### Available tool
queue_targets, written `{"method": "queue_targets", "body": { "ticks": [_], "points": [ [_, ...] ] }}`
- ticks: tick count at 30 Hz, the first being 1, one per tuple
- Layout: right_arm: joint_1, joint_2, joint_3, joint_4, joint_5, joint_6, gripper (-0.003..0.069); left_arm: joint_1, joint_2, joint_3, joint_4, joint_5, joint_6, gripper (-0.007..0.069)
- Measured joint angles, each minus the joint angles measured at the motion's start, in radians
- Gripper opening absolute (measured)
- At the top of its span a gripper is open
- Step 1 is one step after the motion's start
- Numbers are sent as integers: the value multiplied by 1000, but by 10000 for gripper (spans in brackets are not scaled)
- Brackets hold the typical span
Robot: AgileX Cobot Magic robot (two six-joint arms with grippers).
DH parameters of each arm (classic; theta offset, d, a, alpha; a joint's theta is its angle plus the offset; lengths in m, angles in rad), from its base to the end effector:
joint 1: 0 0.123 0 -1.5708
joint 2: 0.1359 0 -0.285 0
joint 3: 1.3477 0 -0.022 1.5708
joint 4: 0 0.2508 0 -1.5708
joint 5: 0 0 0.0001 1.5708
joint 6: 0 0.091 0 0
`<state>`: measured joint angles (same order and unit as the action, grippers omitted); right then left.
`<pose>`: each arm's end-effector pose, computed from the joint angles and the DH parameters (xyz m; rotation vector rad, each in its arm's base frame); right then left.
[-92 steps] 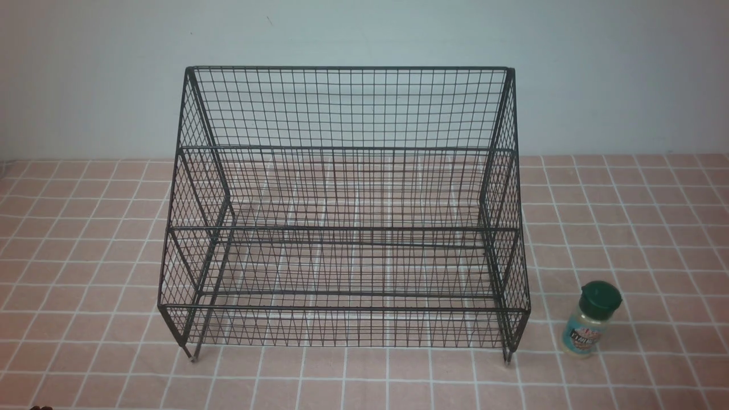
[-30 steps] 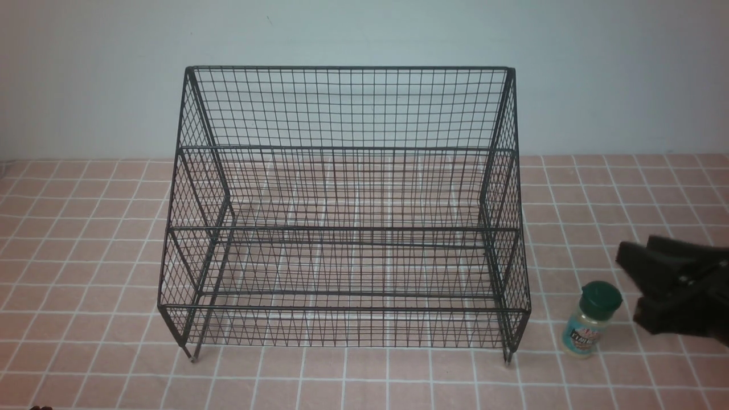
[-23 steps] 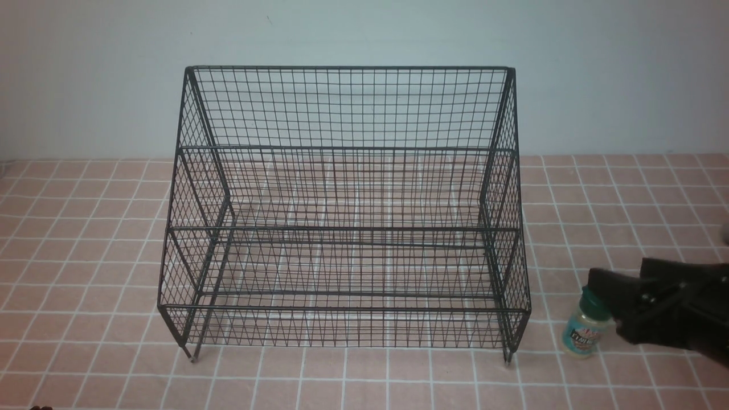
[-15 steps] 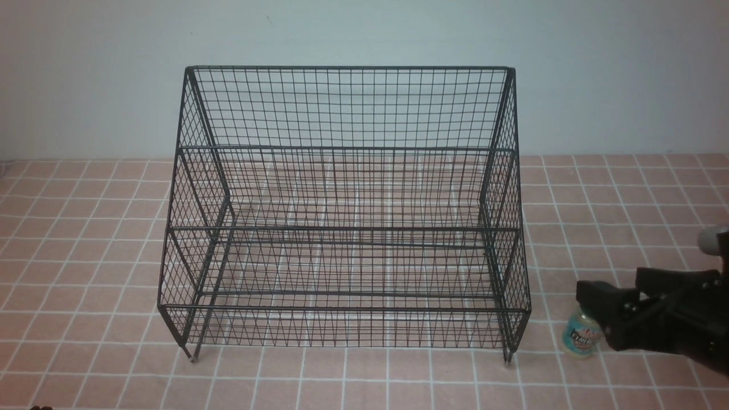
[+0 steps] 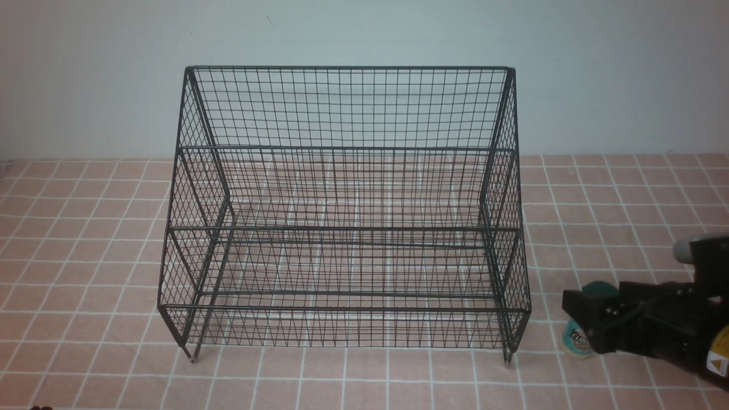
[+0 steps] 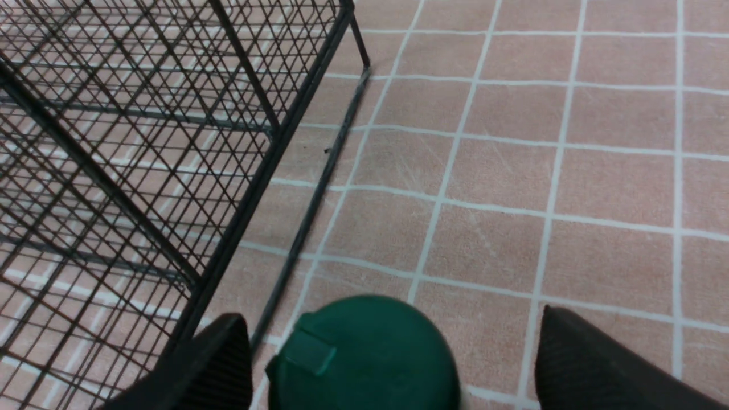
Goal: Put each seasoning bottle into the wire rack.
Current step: Use the right arm to grab the condiment bottle closest to it, then use the right arm to put the condiment bottle back on the shelf
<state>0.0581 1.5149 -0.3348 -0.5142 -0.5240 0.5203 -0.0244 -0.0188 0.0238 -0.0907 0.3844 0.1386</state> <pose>0.2274 0.0356 0.1427 -0.1318 2.1921 0.3424 0.0518 -0.0044 0.1718 0.0972 1.8689 -0.0111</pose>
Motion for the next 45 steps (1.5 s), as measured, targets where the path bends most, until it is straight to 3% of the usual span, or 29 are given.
{"method": "queue_targets", "body": {
  "ticks": [4,7,16,20,24,29,32,39,45],
  "points": [
    [0,22,0,12,-14,-8,510,0,0,0,0,0,0,-7],
    [0,27,0,13,-17,-10,358,0,0,0,0,0,0,-7],
    [1,-52,0,6,-16,-11,352,0,0,0,0,0,0,-7],
    [1,-208,-4,-38,7,-9,352,0,0,0,0,0,0,-7],
    [1,-370,-42,-126,95,69,352,0,0,0,0,0,0,-7],
    [1,-562,-150,-320,207,279,352,0,0,0,0,0,0,-7],
    [1,-620,-237,-529,198,523,352,0,0,0,0,0,0,-7],
    [1,-595,-444,-1088,-111,1098,352,0,0,0,0,0,0,-7],
    [6,-482,-491,-1234,-234,1283,352,0,0,0,0,0,0,-7]
  ]
}}
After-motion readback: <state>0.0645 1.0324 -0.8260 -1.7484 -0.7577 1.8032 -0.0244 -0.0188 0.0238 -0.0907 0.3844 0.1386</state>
